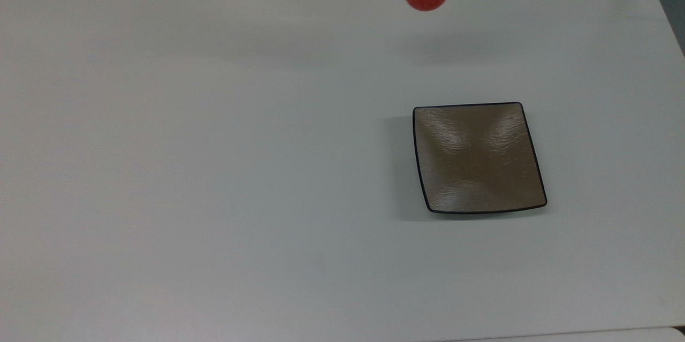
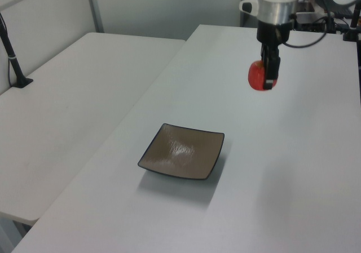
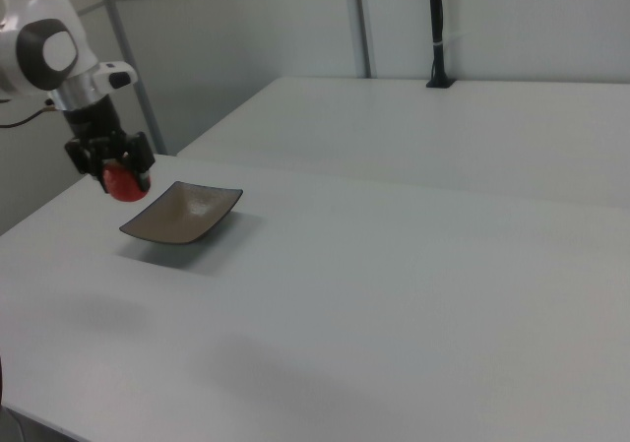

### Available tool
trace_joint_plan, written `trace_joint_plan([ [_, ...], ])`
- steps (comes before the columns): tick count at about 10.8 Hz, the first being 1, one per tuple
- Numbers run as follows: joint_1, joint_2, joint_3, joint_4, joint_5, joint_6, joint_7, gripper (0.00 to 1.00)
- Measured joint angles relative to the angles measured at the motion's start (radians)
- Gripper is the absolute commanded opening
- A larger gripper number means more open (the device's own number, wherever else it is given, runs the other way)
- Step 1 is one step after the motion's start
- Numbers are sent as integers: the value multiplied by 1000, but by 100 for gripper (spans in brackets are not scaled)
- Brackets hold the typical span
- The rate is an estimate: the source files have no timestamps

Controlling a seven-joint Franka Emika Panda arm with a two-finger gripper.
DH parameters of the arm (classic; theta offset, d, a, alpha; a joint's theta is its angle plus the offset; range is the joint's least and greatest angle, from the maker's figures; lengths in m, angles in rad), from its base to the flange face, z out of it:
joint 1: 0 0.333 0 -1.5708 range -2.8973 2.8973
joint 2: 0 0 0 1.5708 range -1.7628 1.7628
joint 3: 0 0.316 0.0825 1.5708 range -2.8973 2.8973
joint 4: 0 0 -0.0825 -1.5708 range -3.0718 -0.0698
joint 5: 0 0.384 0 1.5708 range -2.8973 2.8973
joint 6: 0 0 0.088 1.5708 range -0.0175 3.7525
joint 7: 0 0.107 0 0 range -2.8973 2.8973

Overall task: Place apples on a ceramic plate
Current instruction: 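Lift the apple and carry it over the brown square plate, then lower the held apple onto the plate's center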

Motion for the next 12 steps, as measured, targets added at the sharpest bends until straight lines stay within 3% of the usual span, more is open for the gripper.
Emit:
trace_joint_plan([
  [3, -1, 54, -73, 61, 0, 0, -7, 16],
  [5, 0, 134, -77, 150, 0, 0, -7, 19],
  [8, 24, 351, -77, 347, 12, 73, 11, 20],
  [12, 112, 552, -76, 466, 12, 227, 31, 21],
])
